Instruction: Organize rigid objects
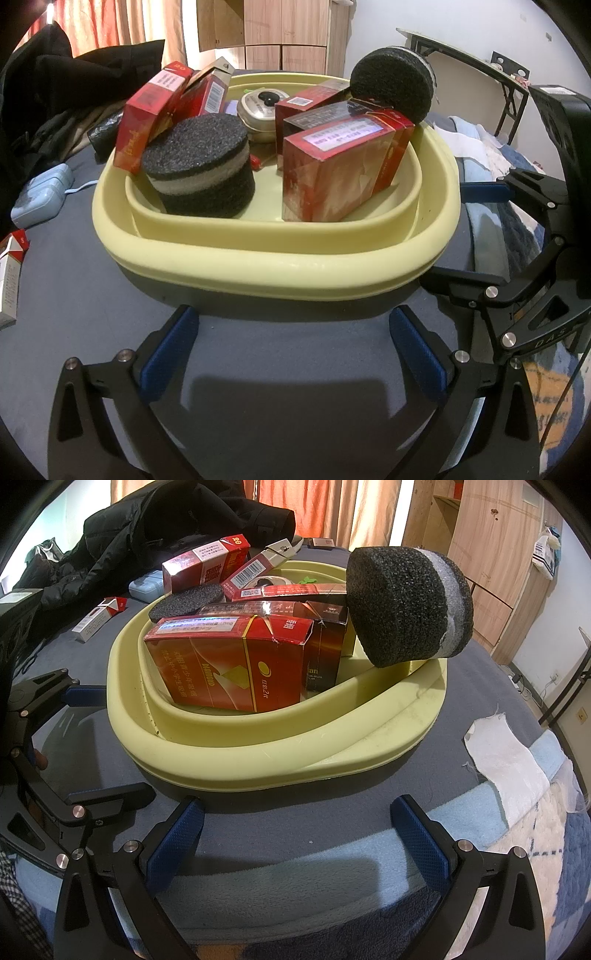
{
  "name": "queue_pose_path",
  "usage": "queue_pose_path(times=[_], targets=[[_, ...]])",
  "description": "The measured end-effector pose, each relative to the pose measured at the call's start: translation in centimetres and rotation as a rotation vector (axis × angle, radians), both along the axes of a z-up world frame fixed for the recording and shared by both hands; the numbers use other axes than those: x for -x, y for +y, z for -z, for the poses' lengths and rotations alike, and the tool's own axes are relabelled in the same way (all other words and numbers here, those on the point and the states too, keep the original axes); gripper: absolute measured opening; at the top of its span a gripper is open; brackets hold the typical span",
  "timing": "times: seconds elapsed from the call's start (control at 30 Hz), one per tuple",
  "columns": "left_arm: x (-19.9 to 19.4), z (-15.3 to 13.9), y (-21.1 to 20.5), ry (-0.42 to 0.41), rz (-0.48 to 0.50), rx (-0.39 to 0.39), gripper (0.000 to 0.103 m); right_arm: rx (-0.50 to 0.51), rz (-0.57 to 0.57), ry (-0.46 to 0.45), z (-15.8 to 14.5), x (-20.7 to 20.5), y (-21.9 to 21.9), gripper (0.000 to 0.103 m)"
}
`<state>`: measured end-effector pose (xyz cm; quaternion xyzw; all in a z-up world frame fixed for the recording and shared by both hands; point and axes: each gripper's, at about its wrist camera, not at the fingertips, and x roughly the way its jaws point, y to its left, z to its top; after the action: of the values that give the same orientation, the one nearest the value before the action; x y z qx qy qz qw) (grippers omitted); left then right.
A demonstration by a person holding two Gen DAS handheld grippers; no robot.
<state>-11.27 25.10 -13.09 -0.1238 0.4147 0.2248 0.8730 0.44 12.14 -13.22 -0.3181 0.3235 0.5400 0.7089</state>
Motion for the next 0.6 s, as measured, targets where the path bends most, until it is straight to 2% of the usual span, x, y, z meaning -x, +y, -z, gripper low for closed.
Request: queue_pose_path(times=[0.6], targets=[[0.53, 0.08, 0.29, 0.003, -0.001, -0.006, 0.103, 0.000, 0.000, -0.001, -0.03, 0.02, -0.03, 0.103]])
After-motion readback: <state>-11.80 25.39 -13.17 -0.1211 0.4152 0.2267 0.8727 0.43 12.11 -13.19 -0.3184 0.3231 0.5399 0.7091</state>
